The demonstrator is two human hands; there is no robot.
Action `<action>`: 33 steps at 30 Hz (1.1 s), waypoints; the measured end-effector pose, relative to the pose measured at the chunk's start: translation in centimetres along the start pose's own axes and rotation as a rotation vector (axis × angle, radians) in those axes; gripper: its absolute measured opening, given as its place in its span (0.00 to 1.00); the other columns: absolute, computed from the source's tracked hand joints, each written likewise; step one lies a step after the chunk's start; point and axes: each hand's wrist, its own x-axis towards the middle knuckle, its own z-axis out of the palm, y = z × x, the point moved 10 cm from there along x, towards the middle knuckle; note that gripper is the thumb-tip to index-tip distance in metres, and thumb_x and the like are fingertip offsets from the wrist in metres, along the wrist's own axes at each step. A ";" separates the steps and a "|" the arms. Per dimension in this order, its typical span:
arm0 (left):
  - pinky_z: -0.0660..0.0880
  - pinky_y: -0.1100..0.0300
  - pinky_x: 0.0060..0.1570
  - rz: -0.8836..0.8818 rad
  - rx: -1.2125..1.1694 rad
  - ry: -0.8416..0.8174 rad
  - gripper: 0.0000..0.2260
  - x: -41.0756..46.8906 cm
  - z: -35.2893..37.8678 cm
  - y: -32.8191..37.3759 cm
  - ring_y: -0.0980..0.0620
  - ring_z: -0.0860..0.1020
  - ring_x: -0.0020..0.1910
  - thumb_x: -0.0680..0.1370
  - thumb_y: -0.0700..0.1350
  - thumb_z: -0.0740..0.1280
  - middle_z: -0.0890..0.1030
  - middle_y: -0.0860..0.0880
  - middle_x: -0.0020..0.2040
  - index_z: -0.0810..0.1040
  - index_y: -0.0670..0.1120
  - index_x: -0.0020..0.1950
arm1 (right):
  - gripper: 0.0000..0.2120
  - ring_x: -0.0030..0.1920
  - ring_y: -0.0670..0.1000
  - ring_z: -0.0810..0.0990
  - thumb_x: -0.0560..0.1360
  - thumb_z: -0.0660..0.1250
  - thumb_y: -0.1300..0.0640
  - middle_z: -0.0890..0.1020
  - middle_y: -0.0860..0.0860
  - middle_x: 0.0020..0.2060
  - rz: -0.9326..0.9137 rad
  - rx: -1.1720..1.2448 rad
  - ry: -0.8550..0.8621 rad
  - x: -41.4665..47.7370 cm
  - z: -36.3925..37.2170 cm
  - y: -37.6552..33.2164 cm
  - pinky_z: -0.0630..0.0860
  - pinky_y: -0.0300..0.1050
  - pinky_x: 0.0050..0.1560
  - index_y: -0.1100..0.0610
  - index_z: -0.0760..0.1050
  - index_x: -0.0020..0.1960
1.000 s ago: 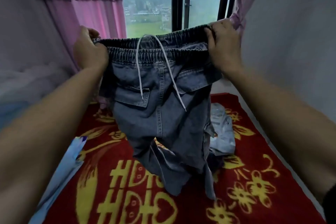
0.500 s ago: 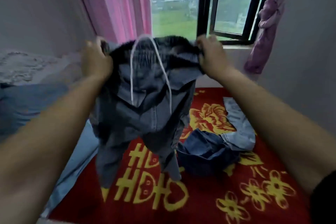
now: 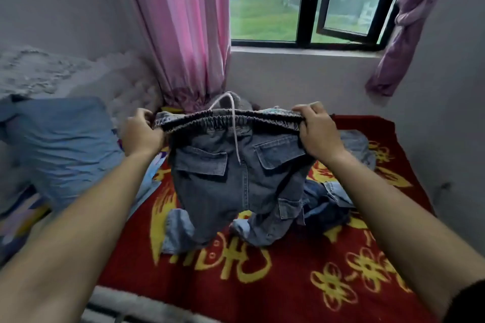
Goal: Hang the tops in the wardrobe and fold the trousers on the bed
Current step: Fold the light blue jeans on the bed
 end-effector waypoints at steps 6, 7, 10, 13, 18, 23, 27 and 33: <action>0.82 0.44 0.45 -0.134 0.046 -0.365 0.20 -2.2 5.3 -4.2 0.40 0.84 0.45 0.67 0.41 0.58 0.83 0.42 0.50 0.78 0.50 0.56 | 0.17 0.56 0.61 0.78 0.73 0.60 0.63 0.82 0.58 0.57 0.189 -0.097 -0.344 -0.9 5.2 2.6 0.74 0.47 0.52 0.55 0.83 0.55; 0.82 0.43 0.46 -0.161 0.003 -0.365 0.19 -2.7 5.1 -4.2 0.40 0.84 0.45 0.68 0.41 0.58 0.83 0.42 0.51 0.78 0.50 0.56 | 0.17 0.56 0.60 0.78 0.74 0.60 0.62 0.82 0.57 0.57 0.179 -0.087 -0.343 -1.0 5.5 2.4 0.72 0.45 0.50 0.55 0.83 0.56; 0.82 0.39 0.44 -0.375 -0.241 -0.335 0.11 -4.1 5.3 -5.5 0.39 0.84 0.44 0.75 0.37 0.58 0.82 0.39 0.52 0.77 0.48 0.51 | 0.18 0.57 0.59 0.78 0.75 0.59 0.61 0.83 0.56 0.58 0.186 -0.026 -0.317 -1.1 6.1 2.4 0.72 0.45 0.51 0.55 0.83 0.58; 0.82 0.48 0.33 -0.568 -0.385 -0.397 0.12 -4.9 7.0 -6.5 0.40 0.82 0.38 0.78 0.36 0.57 0.82 0.38 0.48 0.78 0.41 0.54 | 0.19 0.57 0.58 0.78 0.73 0.59 0.61 0.82 0.55 0.58 0.290 0.054 -0.389 -1.3 7.4 3.2 0.75 0.47 0.56 0.52 0.83 0.57; 0.74 0.63 0.22 -0.525 -0.431 -0.545 0.08 -4.5 10.8 -6.2 0.49 0.75 0.33 0.80 0.35 0.60 0.77 0.43 0.38 0.74 0.45 0.44 | 0.20 0.64 0.58 0.75 0.76 0.59 0.59 0.79 0.57 0.65 0.296 -0.084 -0.568 -3.1 10.3 2.9 0.72 0.46 0.61 0.56 0.79 0.65; 0.76 0.54 0.45 -0.154 -0.217 -0.677 0.11 0.5 12.8 -7.6 0.46 0.77 0.47 0.73 0.35 0.69 0.78 0.45 0.49 0.74 0.45 0.52 | 0.10 0.60 0.60 0.77 0.78 0.62 0.54 0.80 0.59 0.52 0.370 -0.160 -0.551 -4.0 12.8 2.4 0.72 0.47 0.49 0.58 0.80 0.49; 0.69 0.54 0.45 0.198 0.281 -0.691 0.12 4.9 12.4 -10.5 0.45 0.72 0.49 0.72 0.37 0.64 0.73 0.47 0.49 0.72 0.49 0.53 | 0.18 0.65 0.61 0.73 0.77 0.56 0.61 0.76 0.58 0.65 0.501 -0.158 -0.514 -4.8 16.1 1.1 0.72 0.50 0.58 0.55 0.78 0.61; 0.75 0.56 0.43 0.201 0.354 -0.961 0.12 7.0 15.3 -20.3 0.45 0.79 0.45 0.70 0.40 0.61 0.82 0.48 0.45 0.79 0.52 0.49 | 0.23 0.64 0.54 0.73 0.77 0.54 0.69 0.78 0.54 0.65 0.480 -0.011 -0.652 -7.1 24.6 -4.0 0.70 0.43 0.57 0.52 0.82 0.59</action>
